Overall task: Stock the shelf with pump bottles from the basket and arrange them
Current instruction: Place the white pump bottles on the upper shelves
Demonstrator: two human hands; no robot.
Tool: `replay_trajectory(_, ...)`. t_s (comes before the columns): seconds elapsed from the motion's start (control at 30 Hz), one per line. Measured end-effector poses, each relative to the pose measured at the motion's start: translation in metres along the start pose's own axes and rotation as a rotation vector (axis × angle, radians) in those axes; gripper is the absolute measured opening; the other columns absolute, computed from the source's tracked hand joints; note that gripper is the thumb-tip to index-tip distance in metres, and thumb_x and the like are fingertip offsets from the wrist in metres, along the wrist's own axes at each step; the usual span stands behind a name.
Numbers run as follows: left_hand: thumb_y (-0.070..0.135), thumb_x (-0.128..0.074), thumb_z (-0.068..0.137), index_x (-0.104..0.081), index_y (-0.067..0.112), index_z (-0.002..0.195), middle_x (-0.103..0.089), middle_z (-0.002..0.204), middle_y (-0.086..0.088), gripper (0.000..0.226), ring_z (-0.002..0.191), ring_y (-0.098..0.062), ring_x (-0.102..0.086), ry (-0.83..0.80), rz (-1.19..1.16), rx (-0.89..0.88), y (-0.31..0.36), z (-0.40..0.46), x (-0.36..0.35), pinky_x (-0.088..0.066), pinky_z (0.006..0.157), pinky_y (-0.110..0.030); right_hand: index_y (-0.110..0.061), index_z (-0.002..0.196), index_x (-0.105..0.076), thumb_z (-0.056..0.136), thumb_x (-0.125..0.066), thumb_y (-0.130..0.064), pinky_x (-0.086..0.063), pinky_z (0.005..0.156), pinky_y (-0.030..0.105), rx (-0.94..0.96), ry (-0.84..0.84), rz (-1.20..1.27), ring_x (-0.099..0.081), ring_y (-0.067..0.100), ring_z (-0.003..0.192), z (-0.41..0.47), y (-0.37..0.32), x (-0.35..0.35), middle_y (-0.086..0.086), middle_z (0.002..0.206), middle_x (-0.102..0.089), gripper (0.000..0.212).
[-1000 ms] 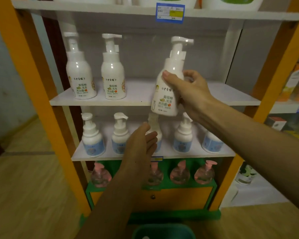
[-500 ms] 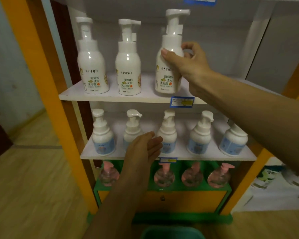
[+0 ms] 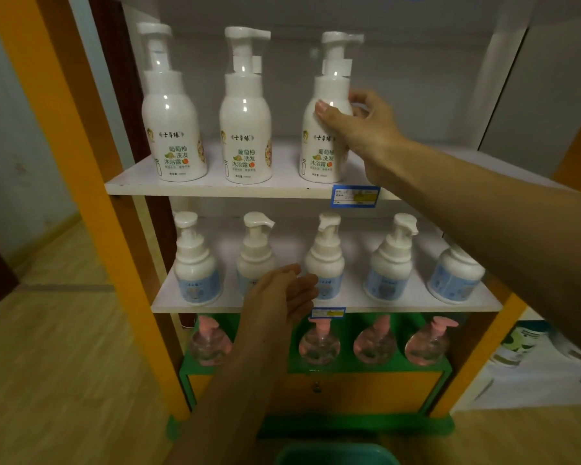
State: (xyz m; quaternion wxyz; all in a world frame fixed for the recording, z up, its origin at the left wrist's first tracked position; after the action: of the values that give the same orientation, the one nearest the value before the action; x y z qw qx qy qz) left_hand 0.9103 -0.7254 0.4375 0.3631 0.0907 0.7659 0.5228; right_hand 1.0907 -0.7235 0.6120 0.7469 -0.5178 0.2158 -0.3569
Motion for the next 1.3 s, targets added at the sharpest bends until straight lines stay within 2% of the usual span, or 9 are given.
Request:
replay_trajectory(0.1, 0.015, -0.047, 0.095, -0.061, 0.015, 0.098, -0.072, 0.096, -0.009, 0.014, 0.089, -0.019, -0.068, -0.012, 0.002, -0.005, -0.002, -0.002, -0.007, -0.053, 0.073, -0.027, -0.012, 0.127, -0.043, 0.080, -0.074, -0.027, -0.053, 0.064, 0.018, -0.005, 0.005, -0.025, -0.062, 0.007, 0.087, -0.002, -0.001, 0.000, 0.000, 0.111, -0.059, 0.058)
replay_trajectory(0.27, 0.015, -0.047, 0.095, -0.061, 0.016, 0.095, -0.073, 0.092, -0.007, 0.014, 0.085, -0.016, -0.068, -0.019, 0.014, -0.037, -0.006, -0.010, -0.014, -0.054, 0.071, -0.025, -0.014, 0.143, -0.028, 0.082, -0.072, -0.034, -0.042, 0.100, 0.027, 0.052, 0.103, -0.164, -0.049, 0.013, 0.118, -0.020, -0.004, 0.003, 0.007, 0.144, -0.042, 0.079)
replay_trajectory(0.43, 0.013, -0.048, 0.094, -0.062, 0.016, 0.096, -0.073, 0.091, -0.007, 0.015, 0.083, -0.016, -0.069, 0.102, 0.076, -0.038, -0.042, -0.021, 0.009, -0.054, 0.070, -0.025, -0.005, 0.108, -0.056, 0.089, -0.063, -0.026, -0.047, 0.084, 0.017, 0.375, 0.319, -0.244, -0.057, 0.006, 0.094, -0.098, 0.001, 0.024, -0.007, 0.099, -0.060, 0.029)
replay_trajectory(0.6, 0.013, -0.049, 0.093, -0.062, 0.012, 0.105, -0.069, 0.098, -0.005, 0.018, 0.090, -0.018, -0.064, 0.286, 0.250, 0.067, -0.128, -0.029, 0.064, -0.050, 0.073, -0.028, -0.001, 0.097, -0.060, 0.092, -0.059, -0.013, -0.050, 0.077, 0.032, 0.544, 0.178, -0.440, -0.062, 0.020, 0.087, -0.200, 0.083, 0.031, 0.005, 0.093, -0.064, 0.013)
replay_trajectory(0.8, 0.017, -0.047, 0.094, -0.061, 0.005, 0.092, -0.063, 0.092, -0.019, 0.018, 0.084, -0.030, -0.060, 0.414, 0.555, 0.221, -0.240, -0.044, 0.134, -0.050, 0.076, -0.041, -0.005, 0.107, -0.059, 0.089, -0.061, -0.007, -0.051, 0.071, 0.024, 0.186, -0.279, -0.551, -0.058, 0.009, 0.076, -0.276, 0.244, 0.032, 0.003, 0.087, -0.064, 0.018)
replay_trajectory(0.93, 0.003, -0.047, 0.093, -0.043, 0.006, 0.060, -0.045, 0.061, -0.009, 0.033, 0.060, -0.016, -0.044, 0.373, 0.795, 0.292, -0.304, -0.040, 0.171, -0.037, 0.051, -0.010, -0.016, 0.121, -0.051, 0.089, -0.061, -0.016, -0.053, 0.079, 0.043, -0.230, -0.596, -0.707, -0.060, 0.020, 0.091, -0.309, 0.365, 0.035, 0.002, 0.099, -0.063, 0.033)
replay_trajectory(1.0, 0.000, -0.046, 0.092, -0.032, 0.014, 0.056, -0.032, 0.059, 0.001, 0.041, 0.058, -0.010, -0.035, 0.303, 0.932, 0.355, -0.335, -0.038, 0.186, -0.034, 0.047, -0.011, -0.018, 0.127, -0.045, 0.089, -0.062, -0.019, -0.051, 0.079, 0.039, -0.336, -0.714, -0.752, -0.058, 0.022, 0.097, -0.322, 0.411, 0.032, 0.003, 0.106, -0.060, 0.041)
replay_trajectory(1.13, 0.008, -0.048, 0.092, -0.052, 0.001, 0.097, -0.053, 0.086, -0.005, 0.010, 0.077, -0.012, -0.044, 0.127, 1.094, 0.450, -0.388, -0.032, 0.207, -0.039, 0.070, -0.017, -0.016, 0.136, -0.034, 0.087, -0.064, -0.026, -0.047, 0.082, 0.035, -0.499, -0.874, -0.817, -0.057, 0.026, 0.104, -0.342, 0.478, 0.024, 0.012, 0.119, -0.056, 0.059)
replay_trajectory(1.3, 0.005, -0.052, 0.090, -0.035, 0.012, 0.139, -0.050, 0.135, -0.011, 0.053, 0.122, -0.026, -0.047, -0.156, 1.107, 0.489, -0.433, -0.021, 0.212, -0.037, 0.100, -0.031, -0.015, 0.145, -0.029, 0.079, -0.073, -0.037, -0.043, 0.101, 0.044, -0.580, -0.992, -0.883, -0.046, 0.031, 0.127, -0.365, 0.526, 0.009, 0.014, 0.143, -0.045, 0.082)
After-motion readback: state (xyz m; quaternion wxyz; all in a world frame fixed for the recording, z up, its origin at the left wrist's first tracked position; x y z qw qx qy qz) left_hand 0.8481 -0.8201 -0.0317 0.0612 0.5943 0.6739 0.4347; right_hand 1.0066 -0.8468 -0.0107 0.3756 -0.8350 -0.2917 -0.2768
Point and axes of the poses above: each hand's wrist, its own z-axis towards the middle knuckle, its own x-axis out of the back of the hand, y = z × x, the point moved 5 cm from there along z, towards the middle knuckle
